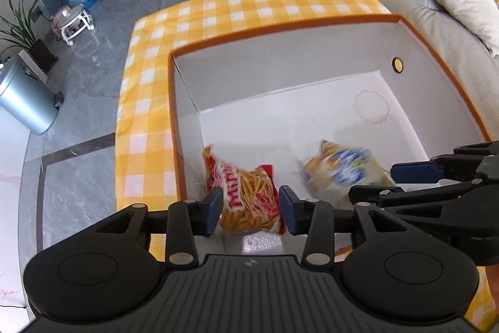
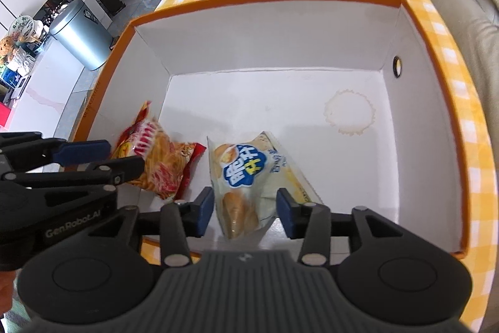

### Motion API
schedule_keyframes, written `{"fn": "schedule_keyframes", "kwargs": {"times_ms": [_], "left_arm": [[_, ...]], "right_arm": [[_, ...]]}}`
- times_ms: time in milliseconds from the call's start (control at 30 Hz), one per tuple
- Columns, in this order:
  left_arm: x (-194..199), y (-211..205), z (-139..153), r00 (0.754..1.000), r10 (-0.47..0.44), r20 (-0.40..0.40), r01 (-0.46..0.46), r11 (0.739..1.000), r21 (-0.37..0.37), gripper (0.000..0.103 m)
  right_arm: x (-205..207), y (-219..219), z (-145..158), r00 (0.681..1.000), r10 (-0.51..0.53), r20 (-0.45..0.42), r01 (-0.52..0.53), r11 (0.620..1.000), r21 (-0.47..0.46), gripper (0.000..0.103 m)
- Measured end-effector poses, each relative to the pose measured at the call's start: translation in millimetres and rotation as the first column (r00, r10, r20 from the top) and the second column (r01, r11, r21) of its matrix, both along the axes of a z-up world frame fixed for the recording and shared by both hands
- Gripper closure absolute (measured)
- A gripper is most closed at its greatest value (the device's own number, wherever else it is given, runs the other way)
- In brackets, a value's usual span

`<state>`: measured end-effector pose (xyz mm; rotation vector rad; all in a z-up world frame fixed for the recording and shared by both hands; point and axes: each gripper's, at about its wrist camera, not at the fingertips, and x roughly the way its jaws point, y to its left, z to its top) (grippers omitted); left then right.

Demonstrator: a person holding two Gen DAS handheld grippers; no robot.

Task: Organize snacks
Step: 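Withdraw both tools from the box back toward the remaining snacks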

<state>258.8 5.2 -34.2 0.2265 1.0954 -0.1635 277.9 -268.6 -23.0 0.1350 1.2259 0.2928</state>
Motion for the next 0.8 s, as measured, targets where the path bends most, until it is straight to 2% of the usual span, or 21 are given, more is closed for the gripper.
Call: {"fn": "schedule_keyframes", "kwargs": {"times_ms": [67, 233, 333, 567, 667, 800], "left_arm": [[-3.4, 0.5, 7.0, 1.0, 0.004, 0.018, -0.004, 1.0, -0.003, 0.051], [-15.9, 1.7, 30.6, 0.996, 0.01, 0.089, -0.007, 1.0, -0.025, 0.039], [-24.5, 2.6, 44.8, 0.99, 0.025, 0.136, -0.019, 0.999, -0.042, 0.037], [-55.7, 1.0, 76.0, 0.969, 0.039, 0.244, -0.013, 0.994, -0.107, 0.029], [-69.2, 0.6, 84.1, 0.963, 0.04, 0.266, -0.005, 0.992, -0.13, 0.027], [-90.5, 0.1, 92.7, 0.948, 0.041, 0.315, 0.008, 0.988, -0.152, 0.02]], "right_arm": [[-2.9, -0.2, 6.9, 1.0, 0.002, 0.018, -0.002, 1.0, -0.019, 0.054], [-14.2, -5.4, 28.8, 0.997, 0.016, 0.081, -0.011, 0.998, -0.061, 0.045], [-23.6, -11.6, 43.9, 0.993, 0.011, 0.122, -0.002, 0.998, -0.071, 0.042], [-58.3, -32.9, 79.9, 0.976, -0.045, 0.215, 0.055, 0.998, -0.042, 0.041], [-75.6, -40.6, 94.9, 0.965, -0.063, 0.255, 0.072, 0.997, -0.025, 0.04], [-103.1, -50.2, 112.3, 0.946, -0.085, 0.313, 0.093, 0.996, -0.01, 0.035]]}}
